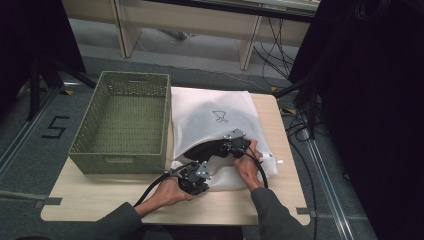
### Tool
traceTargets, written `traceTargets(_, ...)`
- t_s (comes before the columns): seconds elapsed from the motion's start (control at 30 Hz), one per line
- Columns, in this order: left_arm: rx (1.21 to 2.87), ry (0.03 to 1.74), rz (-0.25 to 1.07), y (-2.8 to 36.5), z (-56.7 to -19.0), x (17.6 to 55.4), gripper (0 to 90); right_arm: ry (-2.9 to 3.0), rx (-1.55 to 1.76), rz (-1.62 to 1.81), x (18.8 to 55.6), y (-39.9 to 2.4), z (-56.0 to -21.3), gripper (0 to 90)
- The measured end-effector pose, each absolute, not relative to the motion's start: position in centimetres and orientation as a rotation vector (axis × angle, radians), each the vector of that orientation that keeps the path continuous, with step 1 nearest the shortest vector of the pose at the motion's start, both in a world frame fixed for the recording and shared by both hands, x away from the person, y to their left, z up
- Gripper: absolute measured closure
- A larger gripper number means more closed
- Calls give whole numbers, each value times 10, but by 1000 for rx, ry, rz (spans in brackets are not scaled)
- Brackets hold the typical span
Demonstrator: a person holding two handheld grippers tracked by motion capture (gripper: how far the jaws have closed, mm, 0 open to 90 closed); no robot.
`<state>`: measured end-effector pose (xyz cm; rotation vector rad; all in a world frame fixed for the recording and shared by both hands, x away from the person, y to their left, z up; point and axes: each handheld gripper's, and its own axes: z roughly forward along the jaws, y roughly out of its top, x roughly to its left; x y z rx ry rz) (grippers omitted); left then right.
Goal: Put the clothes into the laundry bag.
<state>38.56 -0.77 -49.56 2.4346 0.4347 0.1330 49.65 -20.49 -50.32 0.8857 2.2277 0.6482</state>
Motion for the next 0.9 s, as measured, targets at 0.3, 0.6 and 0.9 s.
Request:
traceTargets(0.3, 2417, 419, 150, 2, -485, 385, 829, 2328, 1007, 821, 473, -214, -480, 675)
traceTargets(0.6, 2416, 422, 243, 22, -475, 370, 605, 2321, 972, 1036, 436, -214, -450, 579)
traceTargets(0.9, 2396, 562, 305, 41, -483, 373, 407, 2374, 881, 1130, 430, -185, -443, 485)
